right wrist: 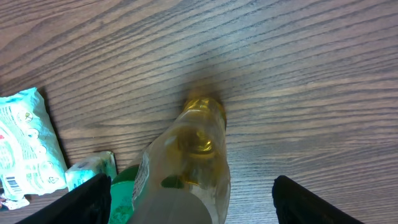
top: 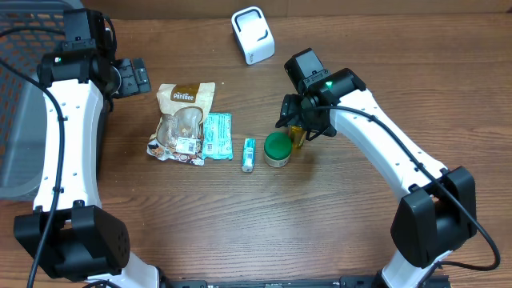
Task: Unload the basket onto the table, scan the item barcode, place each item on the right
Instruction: 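Lower the right gripper around the yellow bottle's neck and close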
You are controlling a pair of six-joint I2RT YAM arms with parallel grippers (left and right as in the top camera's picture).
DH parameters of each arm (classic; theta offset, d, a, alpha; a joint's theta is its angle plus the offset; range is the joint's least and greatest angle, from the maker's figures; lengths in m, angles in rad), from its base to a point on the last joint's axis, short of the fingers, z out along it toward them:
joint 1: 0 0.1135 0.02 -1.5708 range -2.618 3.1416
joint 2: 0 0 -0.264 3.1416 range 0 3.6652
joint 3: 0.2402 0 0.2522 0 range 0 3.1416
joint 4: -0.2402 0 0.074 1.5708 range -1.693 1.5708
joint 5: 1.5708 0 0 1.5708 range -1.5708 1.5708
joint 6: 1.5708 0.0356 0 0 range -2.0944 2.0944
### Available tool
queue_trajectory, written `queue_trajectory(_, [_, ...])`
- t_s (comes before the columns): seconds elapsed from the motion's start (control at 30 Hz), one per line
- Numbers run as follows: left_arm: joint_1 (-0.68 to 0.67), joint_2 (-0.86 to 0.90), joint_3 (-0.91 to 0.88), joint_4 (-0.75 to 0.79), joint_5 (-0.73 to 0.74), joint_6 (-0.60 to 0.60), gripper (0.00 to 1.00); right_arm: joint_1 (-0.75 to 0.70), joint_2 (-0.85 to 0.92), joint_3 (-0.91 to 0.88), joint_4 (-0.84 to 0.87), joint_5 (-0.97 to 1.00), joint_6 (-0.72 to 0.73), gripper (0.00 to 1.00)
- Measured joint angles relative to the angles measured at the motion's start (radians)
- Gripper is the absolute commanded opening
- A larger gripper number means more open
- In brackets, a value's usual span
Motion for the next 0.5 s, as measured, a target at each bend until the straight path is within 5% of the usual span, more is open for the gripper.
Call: queue_trajectory(0.5, [0.000,0.000,0.000,0.000,0.000,0.000,1.00,0.000,0.000,0.000,0.000,0.006,0.000,0.72])
